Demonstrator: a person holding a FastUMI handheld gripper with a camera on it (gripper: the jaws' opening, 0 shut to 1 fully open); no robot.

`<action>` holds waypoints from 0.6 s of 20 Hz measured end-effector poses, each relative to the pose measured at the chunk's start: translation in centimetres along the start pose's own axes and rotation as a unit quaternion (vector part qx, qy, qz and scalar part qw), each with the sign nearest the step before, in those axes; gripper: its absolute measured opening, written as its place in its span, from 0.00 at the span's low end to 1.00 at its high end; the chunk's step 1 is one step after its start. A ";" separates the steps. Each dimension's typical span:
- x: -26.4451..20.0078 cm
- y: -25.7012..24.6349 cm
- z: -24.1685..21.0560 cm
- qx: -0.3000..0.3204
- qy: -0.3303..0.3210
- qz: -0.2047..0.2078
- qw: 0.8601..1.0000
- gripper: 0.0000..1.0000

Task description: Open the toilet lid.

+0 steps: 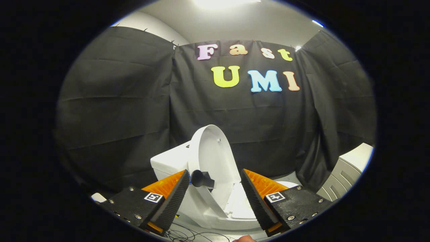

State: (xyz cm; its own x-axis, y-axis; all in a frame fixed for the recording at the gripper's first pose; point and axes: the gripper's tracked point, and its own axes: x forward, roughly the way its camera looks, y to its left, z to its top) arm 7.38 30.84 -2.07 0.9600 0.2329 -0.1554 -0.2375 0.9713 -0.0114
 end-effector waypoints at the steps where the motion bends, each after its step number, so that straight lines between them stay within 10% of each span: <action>1: -0.2 -0.8 0.2 0.002 -0.004 -0.001 1.000 0.95; 12: -2.7 -9.6 2.8 0.011 -0.037 -0.036 0.999 0.95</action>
State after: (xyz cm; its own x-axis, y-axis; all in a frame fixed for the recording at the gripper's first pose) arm 7.45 20.97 1.23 0.9830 0.1646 -0.0817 -0.1650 0.9863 0.0011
